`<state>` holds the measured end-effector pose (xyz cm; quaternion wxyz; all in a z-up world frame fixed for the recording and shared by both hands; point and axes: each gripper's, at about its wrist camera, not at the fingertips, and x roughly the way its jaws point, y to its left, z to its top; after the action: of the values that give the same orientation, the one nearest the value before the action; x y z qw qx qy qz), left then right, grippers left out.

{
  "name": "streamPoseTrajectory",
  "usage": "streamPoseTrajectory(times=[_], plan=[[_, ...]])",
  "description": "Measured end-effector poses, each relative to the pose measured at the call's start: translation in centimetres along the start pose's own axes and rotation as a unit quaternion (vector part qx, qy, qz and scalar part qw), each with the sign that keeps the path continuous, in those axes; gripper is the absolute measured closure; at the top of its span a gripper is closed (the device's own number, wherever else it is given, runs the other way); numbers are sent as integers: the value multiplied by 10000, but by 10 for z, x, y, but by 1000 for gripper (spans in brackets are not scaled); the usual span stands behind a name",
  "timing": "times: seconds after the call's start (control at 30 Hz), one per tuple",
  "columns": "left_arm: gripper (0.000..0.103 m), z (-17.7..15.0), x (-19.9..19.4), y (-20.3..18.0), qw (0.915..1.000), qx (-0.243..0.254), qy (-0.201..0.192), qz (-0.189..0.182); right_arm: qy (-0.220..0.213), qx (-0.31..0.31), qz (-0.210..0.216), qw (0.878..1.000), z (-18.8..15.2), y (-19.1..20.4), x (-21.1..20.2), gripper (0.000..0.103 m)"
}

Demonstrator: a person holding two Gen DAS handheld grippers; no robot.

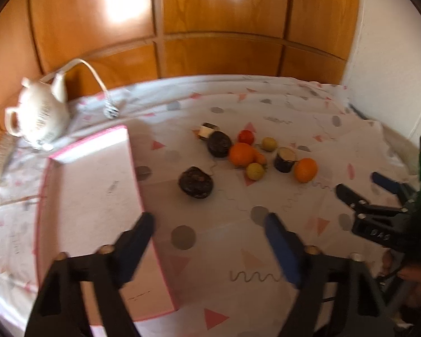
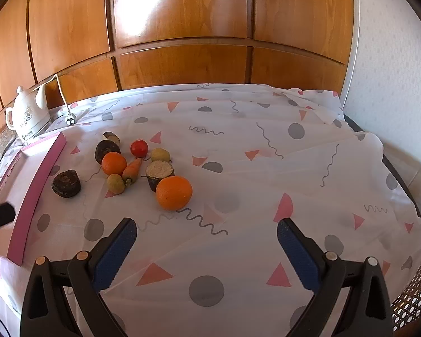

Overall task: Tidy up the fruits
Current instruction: 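Reach the left gripper to the dark round fruit and grasp it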

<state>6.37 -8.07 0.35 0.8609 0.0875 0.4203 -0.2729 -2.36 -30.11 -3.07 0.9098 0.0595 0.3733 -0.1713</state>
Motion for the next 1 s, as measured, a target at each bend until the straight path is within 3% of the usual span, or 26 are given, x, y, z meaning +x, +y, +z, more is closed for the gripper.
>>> streamPoseTrajectory(times=[0.13,0.37,0.5,0.63,0.73,0.8,0.83,1.0], plan=[[41,18,6,13,9995,-11,77,-316,-5,8,31,10000,1,0,1,2],[52,39,42,13,9970,301,578,-412,-2,15,55,10000,3,-2,4,2],[52,43,72,11,9950,397,890,-231,17,61,46,10000,4,-6,6,2],[33,45,94,6,9920,651,1084,-5,54,90,27,9999,4,-10,8,2],[34,45,106,2,9892,837,1199,94,75,122,10,9999,3,-12,10,2],[40,44,115,2,9887,793,1272,24,92,140,1,9999,3,-13,11,2],[56,43,118,2,9890,779,1257,75,96,153,-6,9998,3,-14,12,2],[56,37,111,2,9932,572,1016,50,148,228,6,9996,3,-17,15,2]])
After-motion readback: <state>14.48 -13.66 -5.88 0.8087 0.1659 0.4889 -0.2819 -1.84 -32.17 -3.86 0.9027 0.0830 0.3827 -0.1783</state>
